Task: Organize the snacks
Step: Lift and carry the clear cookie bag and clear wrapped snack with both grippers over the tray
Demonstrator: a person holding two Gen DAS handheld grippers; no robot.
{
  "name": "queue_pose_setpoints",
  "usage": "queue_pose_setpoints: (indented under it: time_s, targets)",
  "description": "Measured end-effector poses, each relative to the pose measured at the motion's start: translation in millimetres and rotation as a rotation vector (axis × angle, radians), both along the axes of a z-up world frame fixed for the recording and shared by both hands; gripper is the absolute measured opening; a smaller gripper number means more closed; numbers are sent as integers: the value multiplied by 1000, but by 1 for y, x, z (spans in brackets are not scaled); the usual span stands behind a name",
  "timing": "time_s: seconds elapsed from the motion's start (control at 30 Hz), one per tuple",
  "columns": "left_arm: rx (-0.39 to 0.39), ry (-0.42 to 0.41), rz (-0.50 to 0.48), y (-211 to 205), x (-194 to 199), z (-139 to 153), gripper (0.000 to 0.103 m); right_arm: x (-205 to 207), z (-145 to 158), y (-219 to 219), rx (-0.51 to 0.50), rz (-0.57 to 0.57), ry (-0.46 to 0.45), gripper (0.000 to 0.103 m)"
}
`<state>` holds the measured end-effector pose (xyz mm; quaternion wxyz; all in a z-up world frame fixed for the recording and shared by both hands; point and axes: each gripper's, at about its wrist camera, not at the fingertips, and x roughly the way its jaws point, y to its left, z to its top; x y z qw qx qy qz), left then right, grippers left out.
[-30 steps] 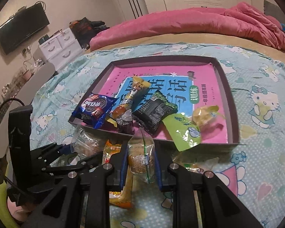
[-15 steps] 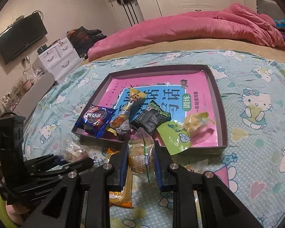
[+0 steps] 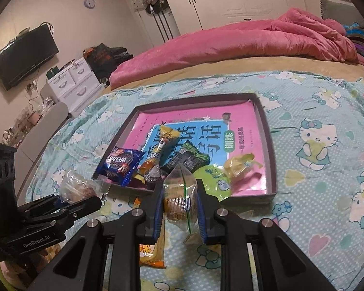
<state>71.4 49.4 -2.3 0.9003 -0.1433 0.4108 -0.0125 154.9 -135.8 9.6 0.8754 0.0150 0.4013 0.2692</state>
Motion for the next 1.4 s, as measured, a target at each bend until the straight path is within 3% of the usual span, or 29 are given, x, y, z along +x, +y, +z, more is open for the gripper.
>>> queue_pose_setpoints:
  time_s: [0.6, 1.4]
  targets:
    - [23, -43, -23, -16, 42, 13, 45, 17, 9, -7, 23, -43, -30, 24]
    - [-58, -25, -64, -7, 96, -7, 45, 33, -4, 12, 3, -62, -12, 24]
